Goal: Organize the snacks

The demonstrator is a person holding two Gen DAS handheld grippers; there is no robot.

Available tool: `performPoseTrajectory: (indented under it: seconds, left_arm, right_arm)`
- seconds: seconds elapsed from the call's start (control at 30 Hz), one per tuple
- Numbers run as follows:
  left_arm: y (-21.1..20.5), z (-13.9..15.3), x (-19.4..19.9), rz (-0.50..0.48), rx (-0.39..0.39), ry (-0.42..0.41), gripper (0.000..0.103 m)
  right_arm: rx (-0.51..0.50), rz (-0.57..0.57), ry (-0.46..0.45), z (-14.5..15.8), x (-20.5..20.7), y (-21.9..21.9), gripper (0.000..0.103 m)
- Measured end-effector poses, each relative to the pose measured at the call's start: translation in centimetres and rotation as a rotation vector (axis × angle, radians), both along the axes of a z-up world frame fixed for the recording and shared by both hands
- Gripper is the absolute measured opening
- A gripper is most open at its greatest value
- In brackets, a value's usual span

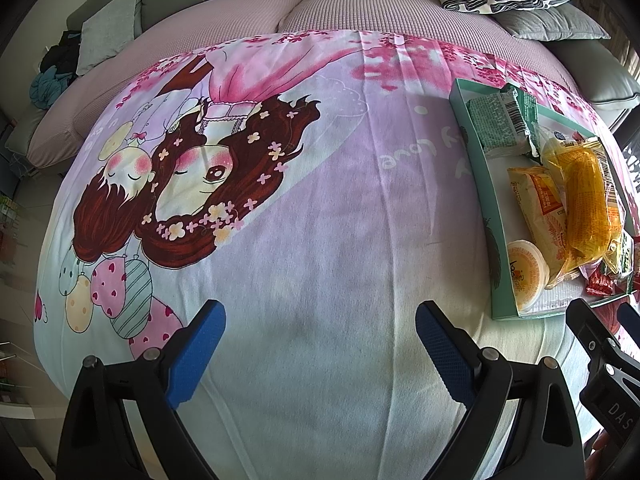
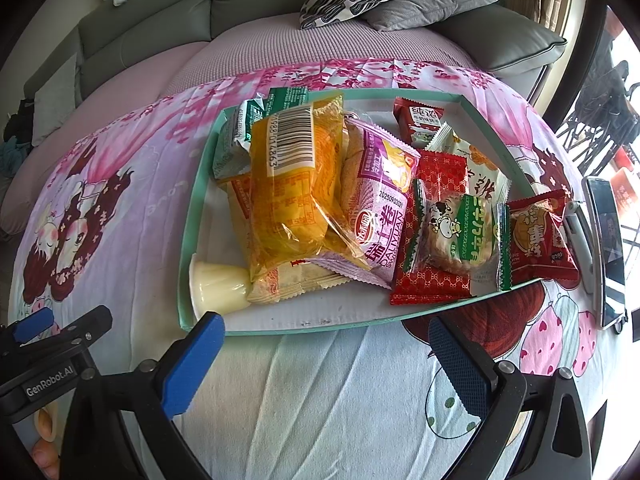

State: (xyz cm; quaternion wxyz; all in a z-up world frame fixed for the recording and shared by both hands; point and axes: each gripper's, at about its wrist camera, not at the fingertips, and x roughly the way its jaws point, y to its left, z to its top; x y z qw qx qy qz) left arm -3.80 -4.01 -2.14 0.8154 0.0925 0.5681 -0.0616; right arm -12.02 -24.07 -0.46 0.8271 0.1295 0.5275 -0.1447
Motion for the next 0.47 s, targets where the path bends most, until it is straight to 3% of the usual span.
performPoseTrajectory:
  seconds: [0.47]
  left_arm:
    - [0.08, 0.03, -0.32, 0.0, -0.006, -0.003, 0.096]
  right_arm:
    - [0.001, 0.0, 0.0, 0.01, 0.02, -0.01, 0.103]
